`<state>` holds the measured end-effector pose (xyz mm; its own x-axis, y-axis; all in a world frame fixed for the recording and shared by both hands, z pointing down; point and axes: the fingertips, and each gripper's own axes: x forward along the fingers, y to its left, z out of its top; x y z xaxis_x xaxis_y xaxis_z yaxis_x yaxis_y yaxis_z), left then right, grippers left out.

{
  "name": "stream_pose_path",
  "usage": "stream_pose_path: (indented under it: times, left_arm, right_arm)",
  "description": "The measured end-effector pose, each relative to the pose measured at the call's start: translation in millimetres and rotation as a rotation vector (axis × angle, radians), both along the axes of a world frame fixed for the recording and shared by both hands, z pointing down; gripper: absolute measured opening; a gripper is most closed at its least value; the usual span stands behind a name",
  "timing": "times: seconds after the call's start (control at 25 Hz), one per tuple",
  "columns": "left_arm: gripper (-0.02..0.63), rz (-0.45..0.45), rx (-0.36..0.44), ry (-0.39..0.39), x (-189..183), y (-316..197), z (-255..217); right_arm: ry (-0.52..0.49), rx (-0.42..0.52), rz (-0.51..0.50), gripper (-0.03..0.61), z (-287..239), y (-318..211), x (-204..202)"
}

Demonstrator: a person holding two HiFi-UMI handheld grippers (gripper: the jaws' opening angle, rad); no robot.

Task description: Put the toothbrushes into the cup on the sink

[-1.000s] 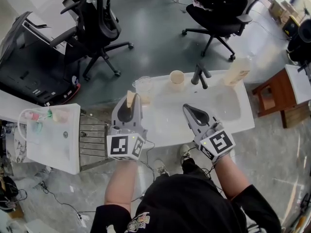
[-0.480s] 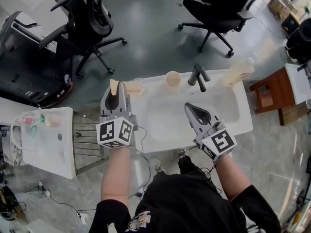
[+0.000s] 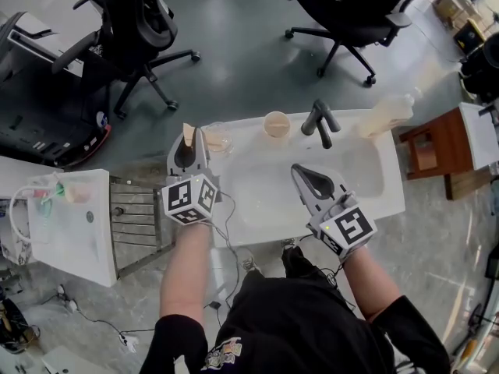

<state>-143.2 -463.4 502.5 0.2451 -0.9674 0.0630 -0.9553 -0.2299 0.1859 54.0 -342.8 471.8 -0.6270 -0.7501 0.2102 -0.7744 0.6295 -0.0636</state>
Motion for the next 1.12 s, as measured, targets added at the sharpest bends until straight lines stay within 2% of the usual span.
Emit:
stream_pose_path:
  times: [0.28,0.44,0.72,1.12]
  left_arm:
    - [0.063,-0.003,-0.084,-0.040,-2.4,-2.7,35.6]
    - [0.101,0.009,-0.098,-0.065,-1.4,1.5,41.0]
    - [0.153,0.010,-0.091,-0.097,-7.8,11.9,32.8]
    - [0.166,-0.006,-0.031,-0.112,-24.5,36.8,1.3]
  right_arm:
    - [0.009,-0.015,-0.014,0.006,6.2,-3.7,-2.8]
    - [0.007,-0.017,-0.021,0.006,7.1,-4.0,-4.7]
    - [-0.003,-0.007,-0.035,0.006,1.8,1.4,-11.6]
    - [-0.014,0.025,-0.039,0.006,-12.3,18.4,-21.8]
